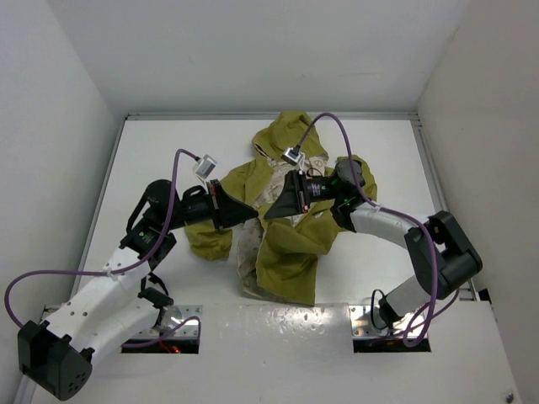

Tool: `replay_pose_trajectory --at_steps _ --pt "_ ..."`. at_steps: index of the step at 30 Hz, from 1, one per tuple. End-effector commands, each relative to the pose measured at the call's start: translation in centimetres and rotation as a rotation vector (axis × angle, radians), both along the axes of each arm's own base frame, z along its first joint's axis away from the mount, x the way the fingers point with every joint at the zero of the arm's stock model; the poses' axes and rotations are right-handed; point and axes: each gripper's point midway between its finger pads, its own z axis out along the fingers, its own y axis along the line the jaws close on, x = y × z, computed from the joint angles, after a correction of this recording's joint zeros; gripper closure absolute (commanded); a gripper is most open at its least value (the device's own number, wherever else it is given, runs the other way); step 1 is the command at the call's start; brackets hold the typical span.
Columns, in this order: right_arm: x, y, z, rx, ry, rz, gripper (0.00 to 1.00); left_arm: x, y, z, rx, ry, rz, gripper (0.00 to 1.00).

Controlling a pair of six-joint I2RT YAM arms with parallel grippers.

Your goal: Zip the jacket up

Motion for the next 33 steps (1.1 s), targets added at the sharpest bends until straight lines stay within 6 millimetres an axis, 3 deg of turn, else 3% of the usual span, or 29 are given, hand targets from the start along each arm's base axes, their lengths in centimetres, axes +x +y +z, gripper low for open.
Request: replay_pose_trajectory --at_steps 1,3,4,5,8,14,19,25,33 --pt "0.8 -1.5 1.3 0.040 -0.079 -0.041 1.00 -1.1 0.6 1.8 -0.017 -0.073 -0.033 1.00" --pt "0.6 -1.5 1.6 0.045 -0.080 -0.038 1.00 -0.6 0.7 1.8 -0.013 -0.065 -0.015 0.96" --pt "0.7 -1.5 1.5 0.045 -0.068 -0.043 1.00 -0.9 0.7 1.8 -0.013 -0.065 -0.032 0.85" --pt "0.6 -1.3 1.7 0.048 -0.071 -0.041 1.00 -0.9 0.5 1.9 -0.020 -0.063 -0.043 0.65" --pt "0.1 -0.6 2.0 0.056 -0.067 -0.024 1.00 -1.3 0.3 2.4 -0.038 -0.061 -0.063 0.58" --pt "0.4 0.5 2.4 0.070 -0.052 -0.023 1.00 -1.4 -0.3 2.7 -0.057 -0.057 -0.082 0.56" --pt "0.7 1.1 3.0 0.082 -0.051 -0.016 1.00 -0.3 -0.5 1.3 -0.014 -0.035 -0.029 0.56" --pt "1.0 1.2 3.3 0.083 -0.047 -0.023 1.00 -0.7 -1.0 0.6 0.012 -0.018 -0.046 0.56" --pt "0.2 1.7 2.8 0.076 -0.037 -0.001 1.00 0.0 -1.2 0.9 0.003 -0.037 -0.014 0.64"
